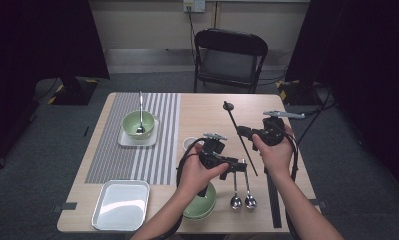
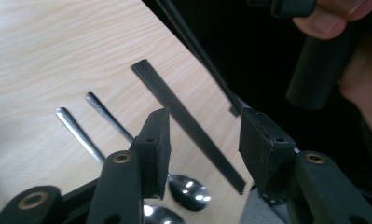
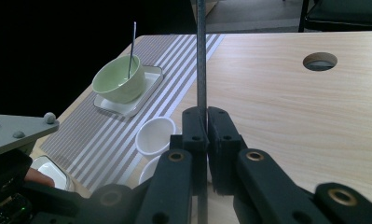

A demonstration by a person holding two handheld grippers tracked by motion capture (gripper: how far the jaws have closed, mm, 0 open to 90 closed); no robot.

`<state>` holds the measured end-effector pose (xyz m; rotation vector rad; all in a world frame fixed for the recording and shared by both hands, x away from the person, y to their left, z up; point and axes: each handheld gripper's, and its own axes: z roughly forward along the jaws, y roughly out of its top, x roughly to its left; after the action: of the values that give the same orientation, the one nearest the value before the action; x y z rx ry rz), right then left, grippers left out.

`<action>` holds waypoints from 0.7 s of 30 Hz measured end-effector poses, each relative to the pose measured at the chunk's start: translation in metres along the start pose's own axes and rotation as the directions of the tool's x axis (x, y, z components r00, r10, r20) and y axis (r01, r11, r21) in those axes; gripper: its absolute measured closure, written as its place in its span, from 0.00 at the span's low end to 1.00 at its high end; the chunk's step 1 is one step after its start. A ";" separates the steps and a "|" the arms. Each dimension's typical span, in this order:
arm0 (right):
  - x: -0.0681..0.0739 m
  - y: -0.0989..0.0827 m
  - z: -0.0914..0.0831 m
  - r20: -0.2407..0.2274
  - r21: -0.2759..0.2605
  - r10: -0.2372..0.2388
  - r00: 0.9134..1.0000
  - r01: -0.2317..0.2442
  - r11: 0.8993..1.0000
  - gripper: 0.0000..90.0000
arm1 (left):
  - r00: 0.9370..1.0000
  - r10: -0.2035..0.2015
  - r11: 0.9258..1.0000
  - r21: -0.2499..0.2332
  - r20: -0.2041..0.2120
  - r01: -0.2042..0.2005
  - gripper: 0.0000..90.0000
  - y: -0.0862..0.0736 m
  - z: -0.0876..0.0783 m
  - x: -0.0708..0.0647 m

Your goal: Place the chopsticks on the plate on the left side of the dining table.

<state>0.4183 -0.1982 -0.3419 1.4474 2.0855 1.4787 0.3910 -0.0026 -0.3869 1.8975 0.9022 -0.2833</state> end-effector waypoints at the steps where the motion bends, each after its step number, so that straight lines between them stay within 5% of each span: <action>1: 0.000 0.000 0.001 0.001 -0.001 -0.006 1.000 0.006 1.000 0.97 | 1.000 -0.004 1.000 -0.002 -0.004 0.004 0.61 0.000 0.000 0.000; 21: 0.008 -0.003 0.005 -0.005 -0.004 -0.015 1.000 0.015 1.000 0.97 | 0.998 -0.057 0.998 -0.020 0.017 0.058 0.67 0.001 0.005 -0.001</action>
<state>0.4159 -0.1890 -0.3440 1.4250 2.0906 1.4811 0.3921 -0.0072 -0.3882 1.8495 0.9465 -0.3225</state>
